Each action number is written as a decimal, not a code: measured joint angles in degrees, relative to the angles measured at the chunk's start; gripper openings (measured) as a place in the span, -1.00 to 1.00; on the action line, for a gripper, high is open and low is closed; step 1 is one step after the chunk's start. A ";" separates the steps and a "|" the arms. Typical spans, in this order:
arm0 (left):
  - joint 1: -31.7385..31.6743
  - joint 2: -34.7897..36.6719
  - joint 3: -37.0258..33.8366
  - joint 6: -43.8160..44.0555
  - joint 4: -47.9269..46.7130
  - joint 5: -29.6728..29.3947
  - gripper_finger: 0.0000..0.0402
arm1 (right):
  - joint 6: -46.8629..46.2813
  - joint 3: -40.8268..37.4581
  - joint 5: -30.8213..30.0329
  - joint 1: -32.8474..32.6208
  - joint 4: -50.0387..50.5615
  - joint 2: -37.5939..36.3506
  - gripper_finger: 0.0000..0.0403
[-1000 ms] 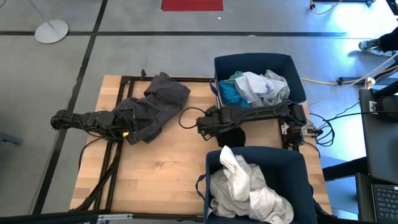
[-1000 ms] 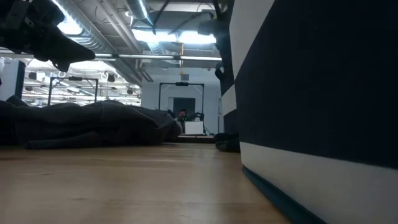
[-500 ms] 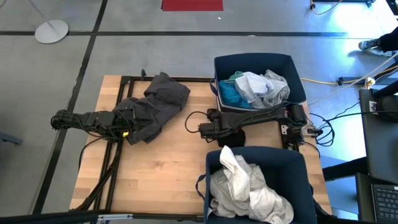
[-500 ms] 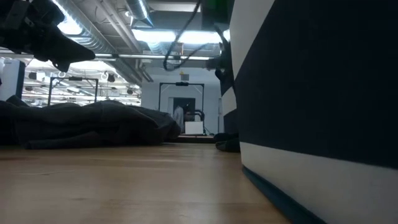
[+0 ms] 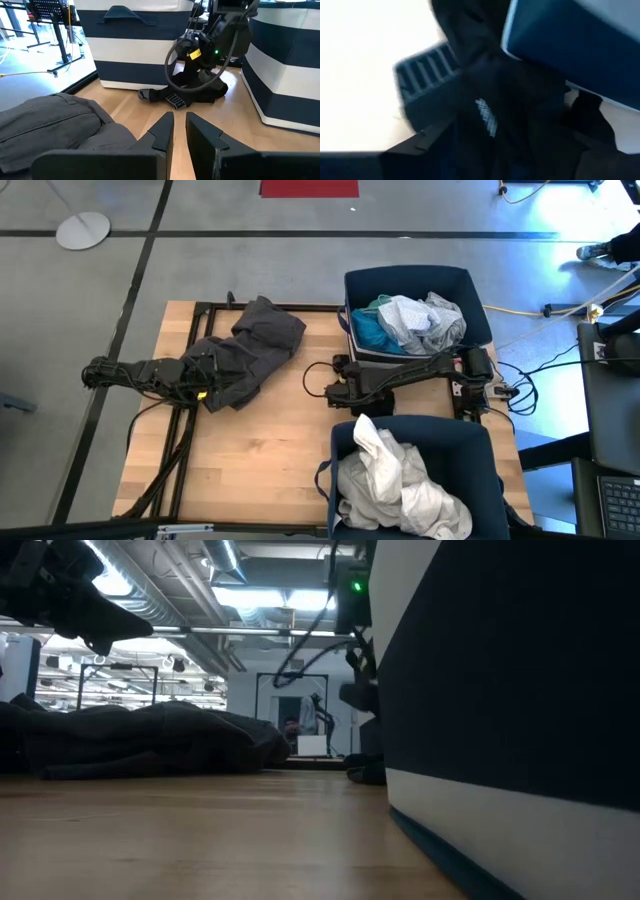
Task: Sort clothes
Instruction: Put the black boxer into the bottom laundry bin
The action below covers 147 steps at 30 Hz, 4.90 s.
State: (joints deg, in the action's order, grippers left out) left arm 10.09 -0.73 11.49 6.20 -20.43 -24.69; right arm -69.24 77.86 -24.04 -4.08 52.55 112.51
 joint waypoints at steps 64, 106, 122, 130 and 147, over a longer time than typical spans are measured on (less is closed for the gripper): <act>0.00 0.00 0.00 0.83 0.04 -0.02 -0.80 | 30.60 45.88 -14.85 -11.21 10.91 0.00 -0.85; -0.01 0.00 0.02 0.42 0.31 -0.02 -0.80 | -25.34 38.88 -13.70 -47.69 37.10 -10.62 -0.84; -0.02 0.00 0.02 0.84 1.33 -0.04 -0.80 | -30.87 19.59 18.25 -38.06 37.52 -10.64 -0.46; -0.01 0.00 0.02 1.18 1.33 -0.03 -0.80 | -24.18 22.48 33.84 -35.67 37.49 -11.45 -0.15; 0.00 0.00 0.02 1.31 2.52 -0.04 -0.80 | 2.80 39.14 -27.25 -34.63 37.47 -15.67 -0.12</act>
State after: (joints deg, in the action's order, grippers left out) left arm 10.09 -0.73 11.51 7.51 -17.90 -24.73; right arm -66.44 117.00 -51.29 -38.71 90.02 96.84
